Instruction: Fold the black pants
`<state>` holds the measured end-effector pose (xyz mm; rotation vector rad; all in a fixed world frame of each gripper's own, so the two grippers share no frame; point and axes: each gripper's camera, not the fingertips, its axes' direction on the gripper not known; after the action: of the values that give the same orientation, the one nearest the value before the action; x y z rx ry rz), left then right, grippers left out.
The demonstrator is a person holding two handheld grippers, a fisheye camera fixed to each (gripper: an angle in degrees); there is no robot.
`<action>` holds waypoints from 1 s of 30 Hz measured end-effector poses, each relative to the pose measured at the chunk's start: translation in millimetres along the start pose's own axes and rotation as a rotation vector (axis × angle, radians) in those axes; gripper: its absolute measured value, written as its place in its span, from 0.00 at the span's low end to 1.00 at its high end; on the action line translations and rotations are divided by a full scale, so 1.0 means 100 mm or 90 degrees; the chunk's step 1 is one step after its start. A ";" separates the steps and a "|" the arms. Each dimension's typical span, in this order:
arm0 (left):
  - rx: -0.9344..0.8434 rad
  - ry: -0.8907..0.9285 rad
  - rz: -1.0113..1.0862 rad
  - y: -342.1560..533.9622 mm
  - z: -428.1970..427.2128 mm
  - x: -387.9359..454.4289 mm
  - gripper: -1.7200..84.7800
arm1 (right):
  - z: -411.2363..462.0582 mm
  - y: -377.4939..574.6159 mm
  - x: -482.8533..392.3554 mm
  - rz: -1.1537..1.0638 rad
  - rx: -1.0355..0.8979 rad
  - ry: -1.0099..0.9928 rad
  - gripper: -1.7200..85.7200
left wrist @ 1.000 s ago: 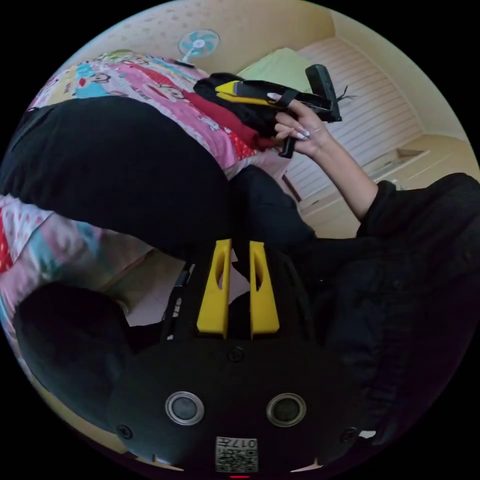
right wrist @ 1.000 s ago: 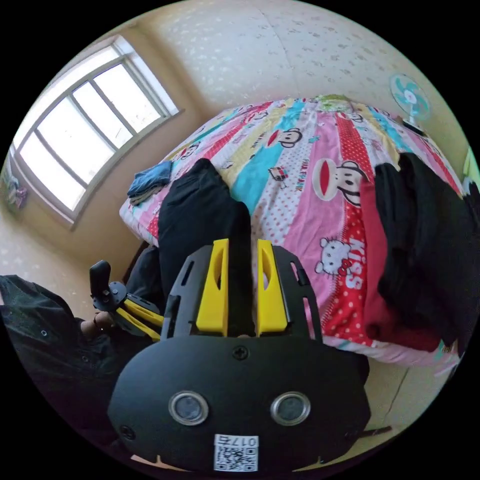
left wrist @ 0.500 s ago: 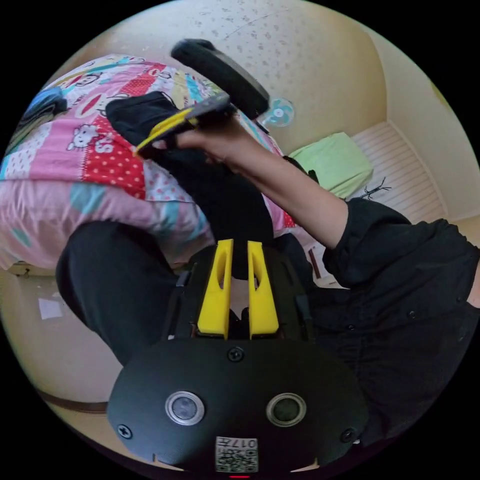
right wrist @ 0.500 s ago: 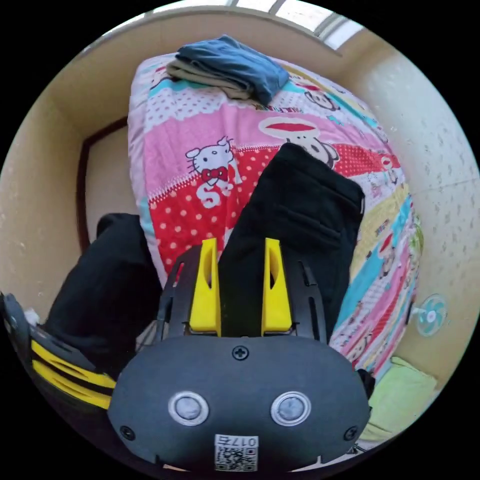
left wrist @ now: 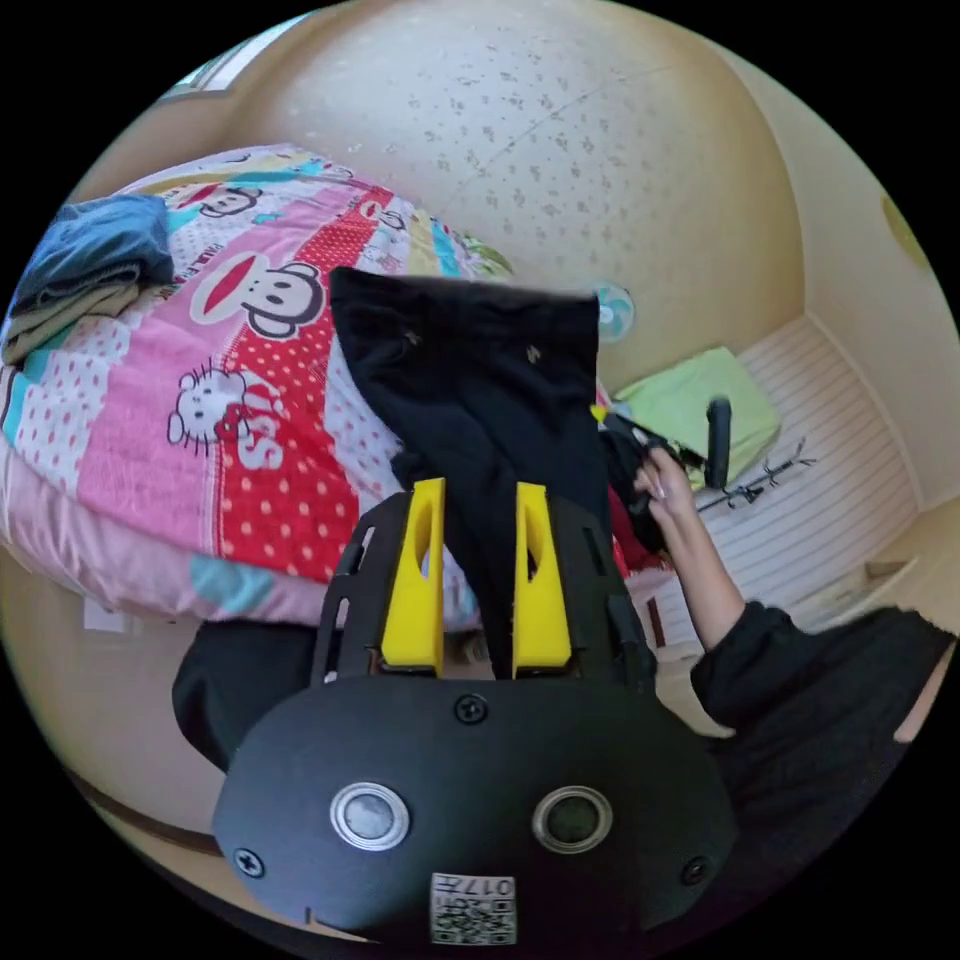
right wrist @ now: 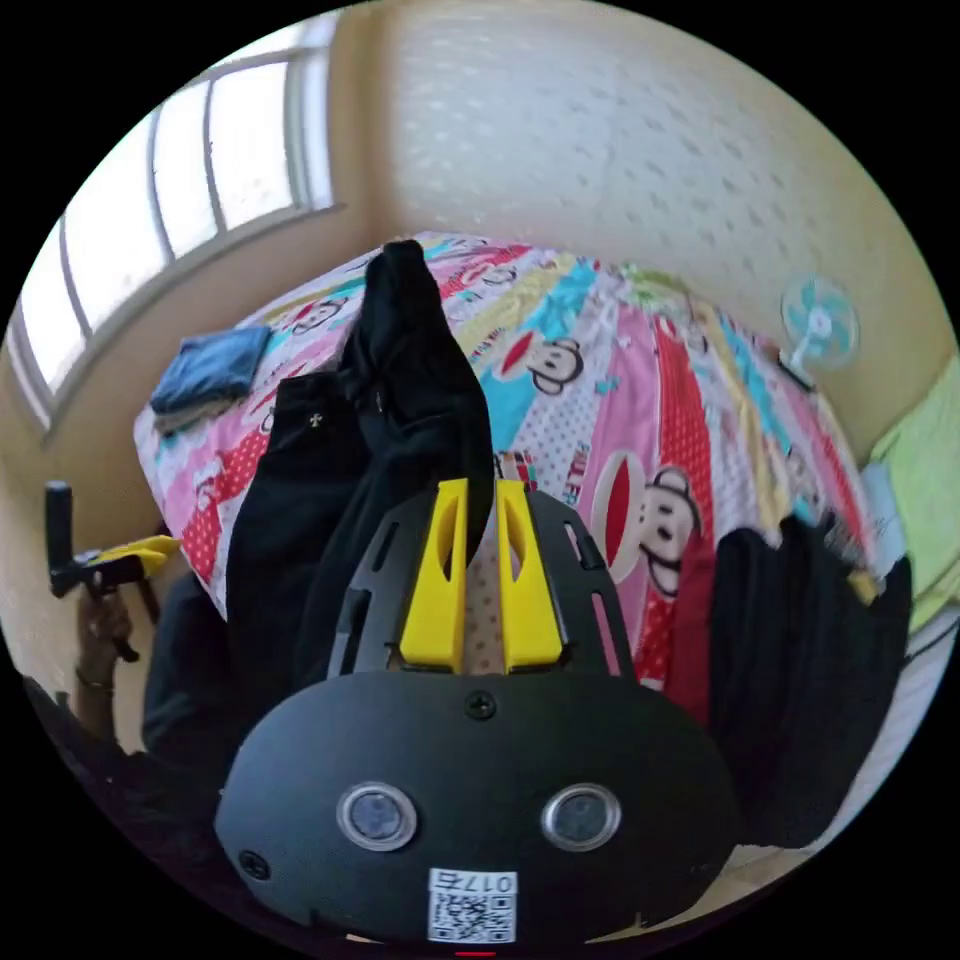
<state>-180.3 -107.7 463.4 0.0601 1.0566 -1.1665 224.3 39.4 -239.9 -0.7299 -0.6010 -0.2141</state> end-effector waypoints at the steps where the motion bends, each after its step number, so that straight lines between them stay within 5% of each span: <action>1: 0.008 -0.026 -0.018 -0.13 0.10 -0.04 0.17 | 0.00 0.03 0.16 0.029 0.002 -0.022 0.11; 5: -0.035 -0.068 -0.134 -0.54 0.60 -0.37 0.21 | 0.07 0.14 0.80 0.158 -0.015 -0.260 0.22; 8: -0.089 0.080 -0.181 -0.62 0.97 -0.49 0.17 | 0.30 0.10 0.81 0.194 -0.094 -0.335 0.23; 10: -0.086 0.081 -0.178 -0.58 1.04 -0.37 0.11 | 0.47 0.08 0.76 0.219 -0.175 -0.336 0.21; 13: -0.026 -0.063 -0.119 -0.39 0.77 0.08 0.08 | -0.03 0.07 0.72 0.226 -0.096 -0.400 0.08; 24: 0.289 -0.006 0.376 0.63 -1.95 2.38 0.08 | -5.10 0.12 0.45 -0.098 0.413 -0.583 0.02; 30: 0.330 0.065 0.560 0.19 -2.77 3.12 0.08 | -6.55 -0.77 0.37 -0.170 0.563 -0.399 0.02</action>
<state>-344.5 -173.3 85.0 0.9073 0.6570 -0.5928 512.6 -462.0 -559.6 0.1705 -1.2785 0.0563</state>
